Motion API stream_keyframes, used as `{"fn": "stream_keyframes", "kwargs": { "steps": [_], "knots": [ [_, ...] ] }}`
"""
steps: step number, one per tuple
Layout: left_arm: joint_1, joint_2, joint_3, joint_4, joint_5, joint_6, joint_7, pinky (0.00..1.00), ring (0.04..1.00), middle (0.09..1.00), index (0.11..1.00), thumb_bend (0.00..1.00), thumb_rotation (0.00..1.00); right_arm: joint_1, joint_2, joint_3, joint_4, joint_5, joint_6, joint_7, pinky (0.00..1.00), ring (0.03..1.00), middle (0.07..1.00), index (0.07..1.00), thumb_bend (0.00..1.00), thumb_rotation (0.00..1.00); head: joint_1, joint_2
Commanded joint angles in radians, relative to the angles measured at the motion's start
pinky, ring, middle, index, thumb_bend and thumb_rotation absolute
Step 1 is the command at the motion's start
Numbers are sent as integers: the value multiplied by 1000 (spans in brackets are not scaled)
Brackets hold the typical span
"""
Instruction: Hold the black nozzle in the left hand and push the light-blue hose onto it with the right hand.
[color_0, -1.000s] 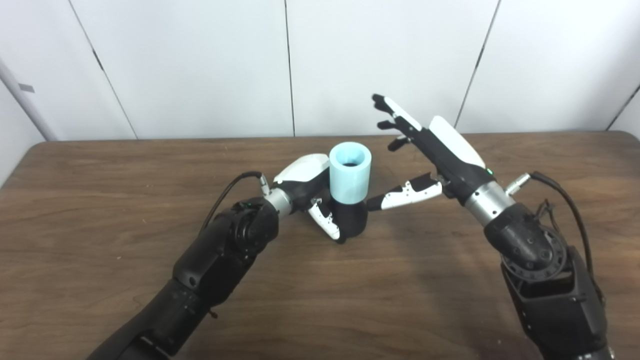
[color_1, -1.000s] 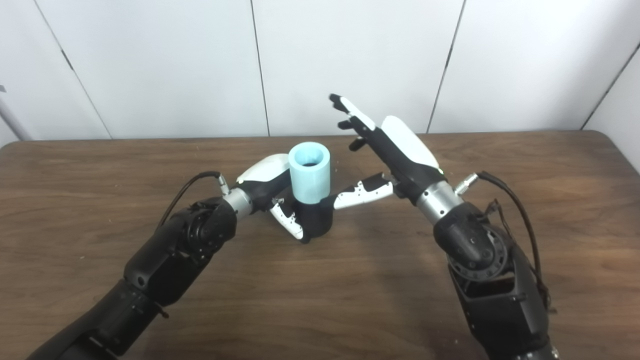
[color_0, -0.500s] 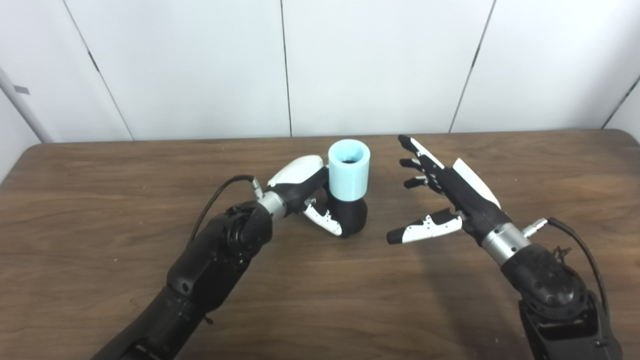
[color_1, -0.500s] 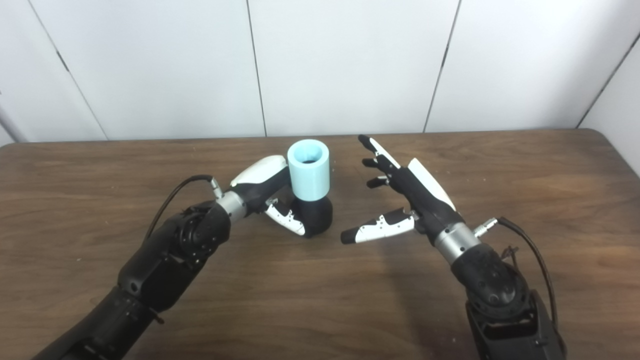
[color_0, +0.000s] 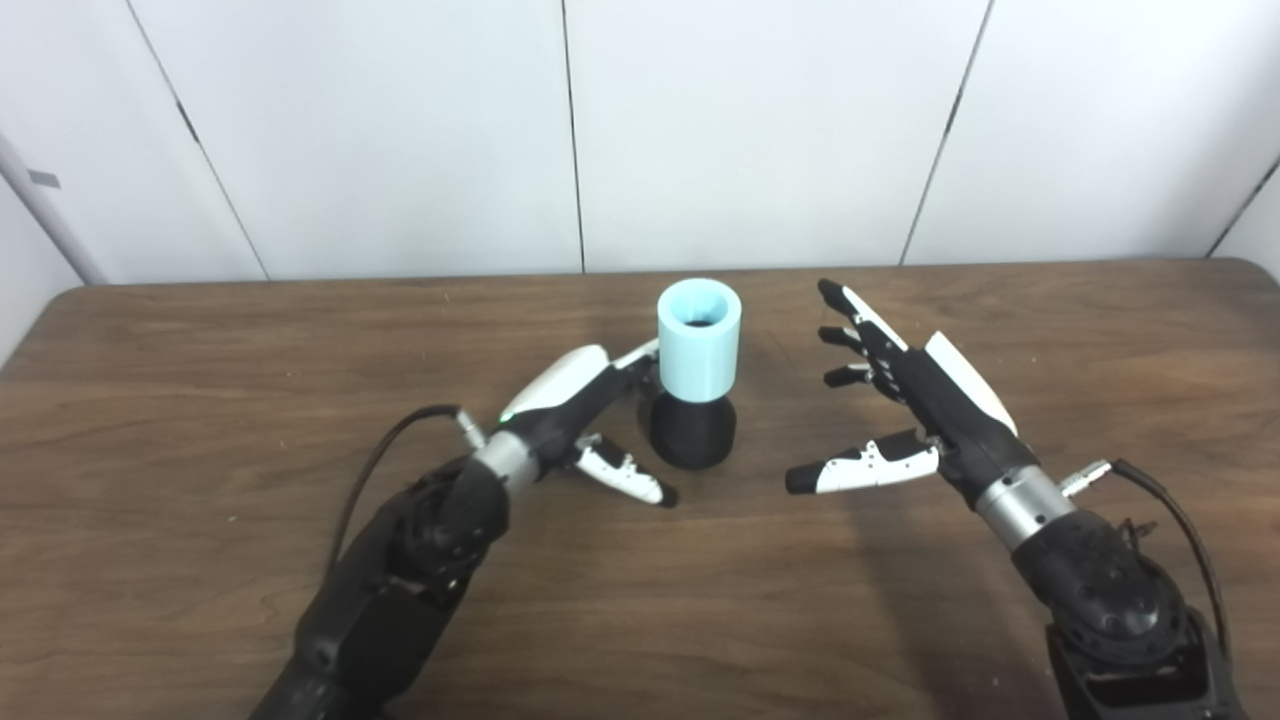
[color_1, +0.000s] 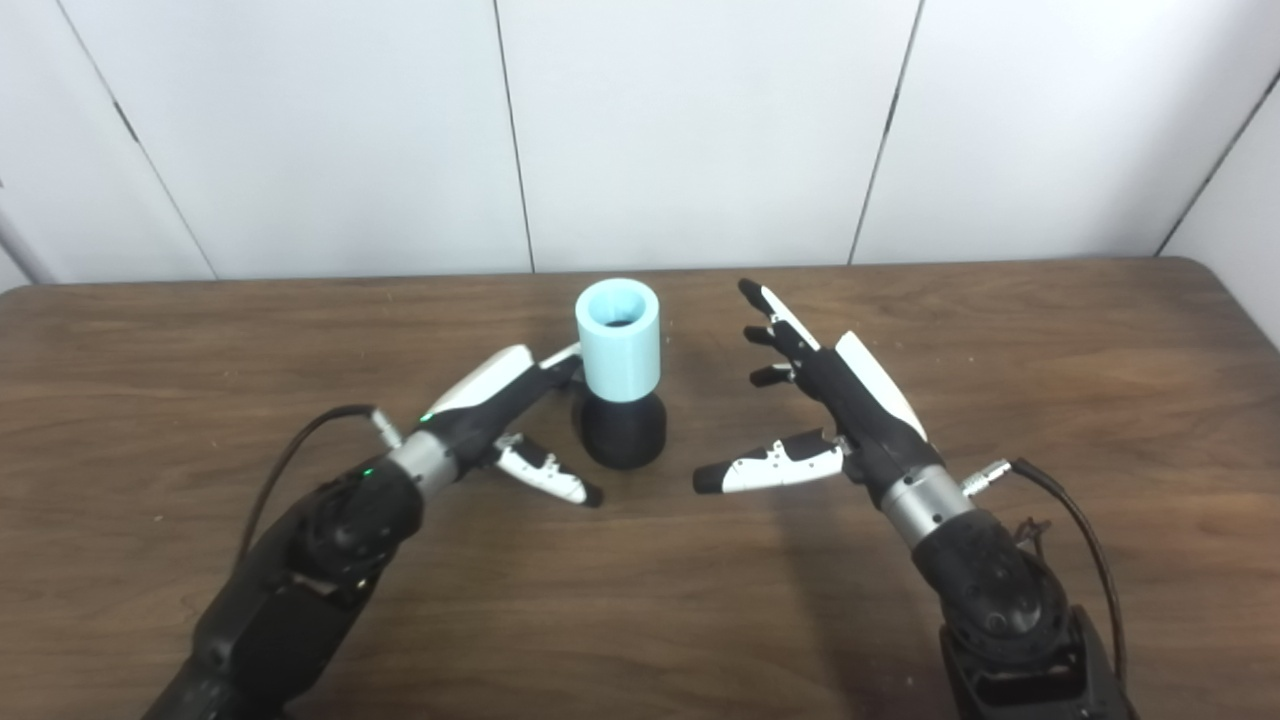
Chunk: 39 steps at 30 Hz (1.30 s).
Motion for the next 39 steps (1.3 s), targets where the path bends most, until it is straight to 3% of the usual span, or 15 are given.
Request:
{"fn": "stream_keyframes", "kwargs": {
  "steps": [1,6,7,9,11,13,21,30,34,39],
  "knots": [
    [22,40,45,-38,0,79,2,843,911,928,941,843,34,-19,2,-11,-18,18,-27,-26,767,926,1000,1000,924,264,1,0],
    [81,12,128,-133,6,142,69,754,832,853,892,767,13,1,8,-16,-23,36,-34,-43,768,923,1000,1000,903,238,4,0],
    [104,-18,161,-154,-15,129,113,741,825,841,877,756,10,9,19,-24,-20,36,-55,-66,767,920,1000,1000,898,231,4,-1],
    [135,-65,210,-171,-56,92,179,680,788,793,818,736,16,21,41,-33,-12,30,-97,-112,697,820,899,946,872,183,1,-1],
    [165,-122,254,-156,-124,-4,245,650,763,767,792,730,29,32,76,-39,18,15,-151,-168,653,770,844,901,865,162,-2,2],
    [180,-156,276,-149,-170,-57,272,636,748,752,781,727,41,39,91,-41,32,12,-165,-193,632,750,822,872,863,154,-4,-2],
    [189,-152,262,-189,-244,-36,223,651,717,717,749,725,63,62,145,-51,45,-46,-136,-280,643,735,780,805,856,142,-23,-7],
    [215,-157,280,-215,-321,-68,229,606,690,708,735,712,40,80,139,-50,38,-12,-160,-277,631,732,782,804,850,128,-35,-2],
    [216,-153,286,-237,-362,-45,217,536,671,697,730,696,4,98,147,-48,29,-12,-161,-284,632,750,796,804,847,103,-46,-2],
    [213,-142,285,-233,-363,-46,218,540,668,699,726,694,0,112,147,-55,22,-14,-155,-290,633,762,809,813,847,97,-51,0]
  ]
}}
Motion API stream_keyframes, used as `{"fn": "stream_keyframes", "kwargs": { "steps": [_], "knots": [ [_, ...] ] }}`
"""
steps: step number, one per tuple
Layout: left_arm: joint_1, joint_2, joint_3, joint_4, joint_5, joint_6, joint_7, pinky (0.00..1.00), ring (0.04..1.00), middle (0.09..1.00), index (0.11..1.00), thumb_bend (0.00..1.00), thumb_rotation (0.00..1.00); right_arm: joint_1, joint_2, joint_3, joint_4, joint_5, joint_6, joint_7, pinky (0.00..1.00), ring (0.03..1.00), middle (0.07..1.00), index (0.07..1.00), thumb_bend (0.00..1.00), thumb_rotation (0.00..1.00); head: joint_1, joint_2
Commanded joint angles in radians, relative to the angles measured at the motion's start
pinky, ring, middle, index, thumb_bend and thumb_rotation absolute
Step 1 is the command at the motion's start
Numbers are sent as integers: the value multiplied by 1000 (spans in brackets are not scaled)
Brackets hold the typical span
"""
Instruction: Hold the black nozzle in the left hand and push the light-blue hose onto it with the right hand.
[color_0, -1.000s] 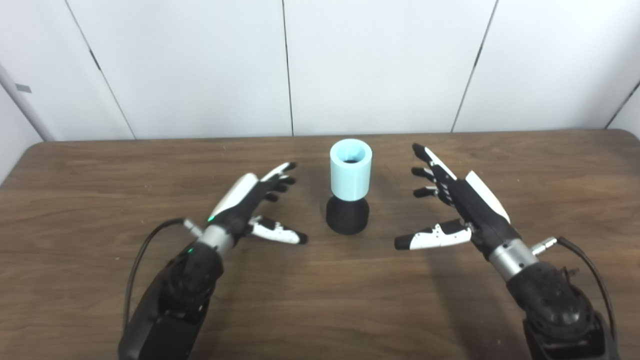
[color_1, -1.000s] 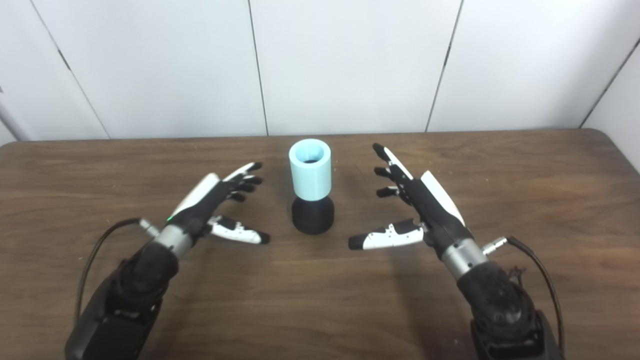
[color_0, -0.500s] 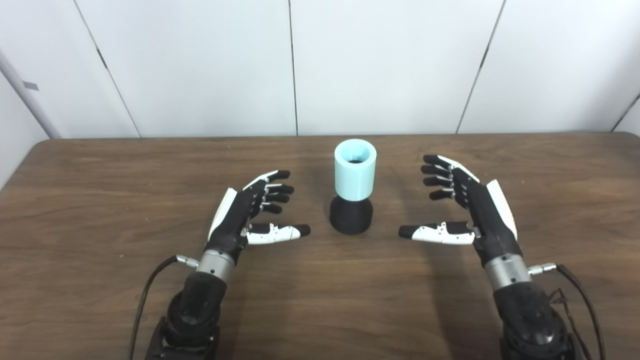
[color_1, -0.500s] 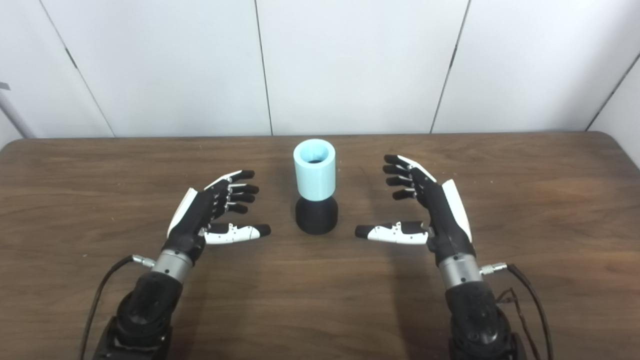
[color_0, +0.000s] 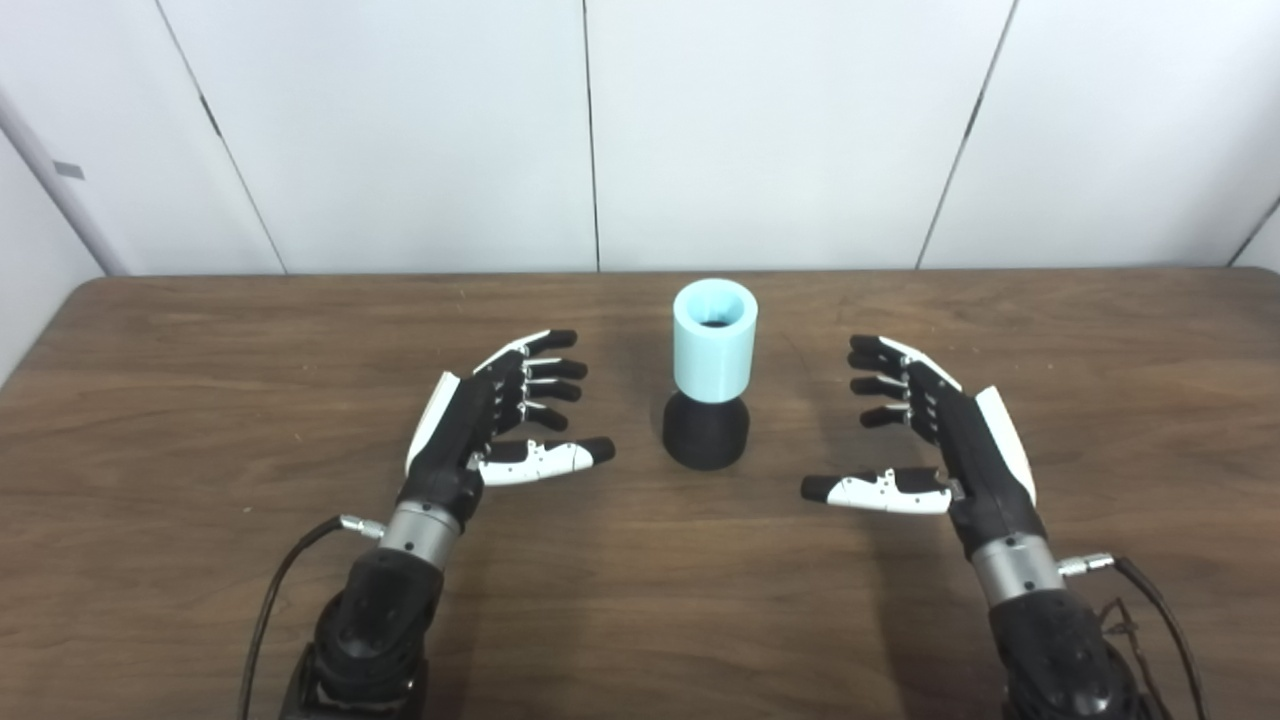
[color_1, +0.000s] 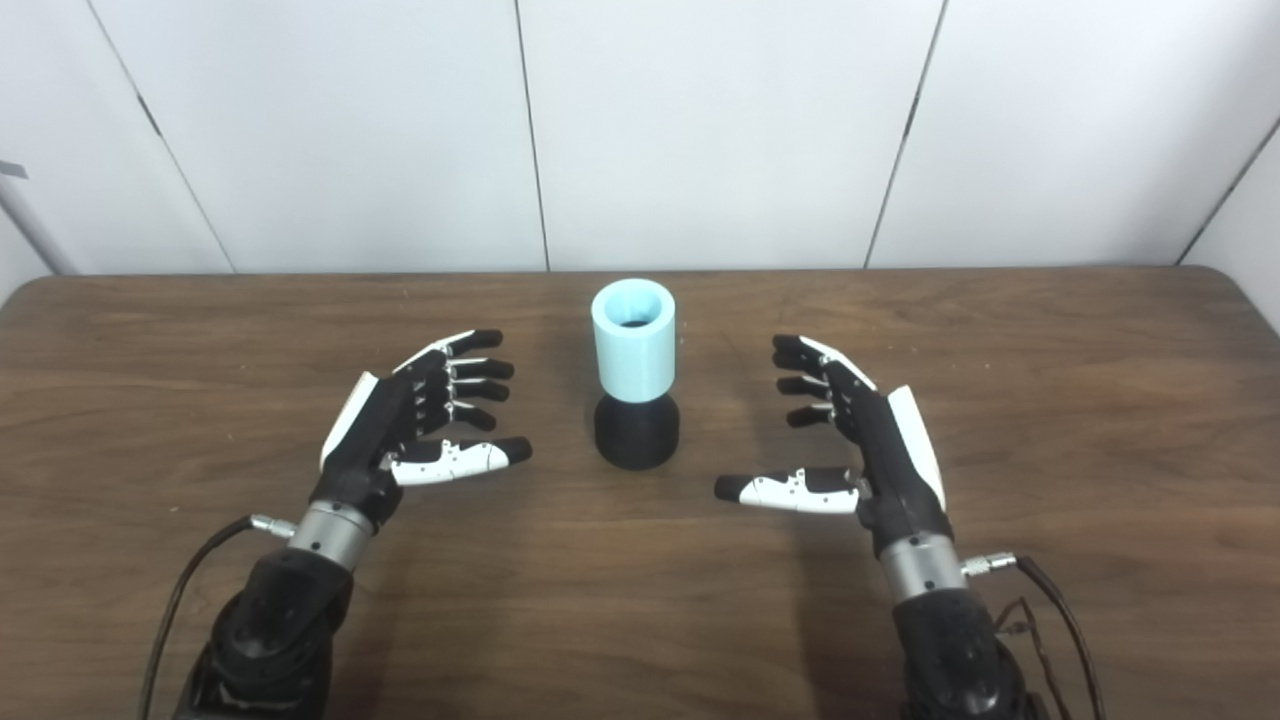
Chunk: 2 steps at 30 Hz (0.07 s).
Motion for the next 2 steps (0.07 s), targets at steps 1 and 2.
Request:
{"fn": "stream_keyframes", "kwargs": {
  "steps": [1,2],
  "knots": [
    [-32,10,3,-26,-8,-21,5,545,668,699,725,695,0,-17,-3,-9,-41,6,-37,-19,633,762,809,813,847,99,3,2],
    [-33,11,2,-23,-7,-24,4,555,669,701,724,695,0,-16,-4,-11,-40,6,-37,-19,633,762,810,814,847,100,2,1]
  ]
}}
